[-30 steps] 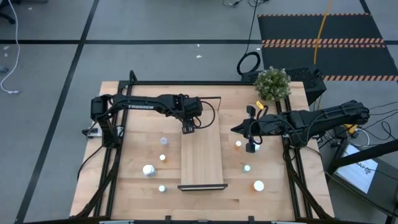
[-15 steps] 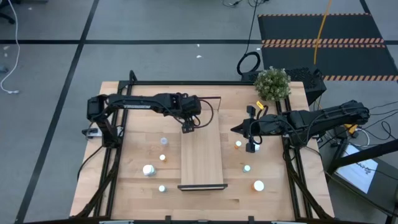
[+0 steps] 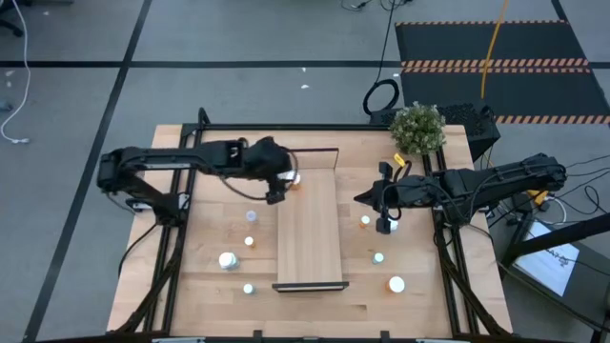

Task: Pick and place medicine bottles onto shelf by color
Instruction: Put the big orange medicine bottle on the shelf

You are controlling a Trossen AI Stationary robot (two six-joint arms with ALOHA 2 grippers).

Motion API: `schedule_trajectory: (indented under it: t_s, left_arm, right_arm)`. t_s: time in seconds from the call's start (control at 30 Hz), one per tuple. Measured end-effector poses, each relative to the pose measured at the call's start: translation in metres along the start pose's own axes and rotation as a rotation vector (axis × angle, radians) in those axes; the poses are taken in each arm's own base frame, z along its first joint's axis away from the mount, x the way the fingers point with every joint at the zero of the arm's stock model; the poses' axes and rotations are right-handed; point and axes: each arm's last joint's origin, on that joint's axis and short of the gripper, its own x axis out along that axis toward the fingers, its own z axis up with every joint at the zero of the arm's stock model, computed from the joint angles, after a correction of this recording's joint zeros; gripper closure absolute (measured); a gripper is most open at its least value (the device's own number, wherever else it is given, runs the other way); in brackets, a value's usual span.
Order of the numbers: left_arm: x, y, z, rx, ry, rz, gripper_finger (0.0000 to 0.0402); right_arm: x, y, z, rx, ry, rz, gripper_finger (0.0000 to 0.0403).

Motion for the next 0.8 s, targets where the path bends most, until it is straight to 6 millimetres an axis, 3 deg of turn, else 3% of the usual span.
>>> schedule_trajectory:
  t_s: [0.37, 0.57, 0.8]
  left_arm:
    - [-0.027, 0.001, -0.062, -0.059, -0.174, 0.006, 0.0193]
    - [-0.047, 0.001, -0.077, -0.072, -0.258, -0.004, 0.0193]
    - [-0.047, -0.008, -0.092, -0.090, -0.246, -0.053, 0.0193]
  right_arm:
    - [0.013, 0.002, -0.017, 0.094, -0.011, -0.004, 0.0403]
    - [0.012, 0.008, -0.022, 0.212, 0.013, -0.007, 0.0403]
    - [0.006, 0.030, -0.024, 0.328, 0.055, 0.026, 0.0403]
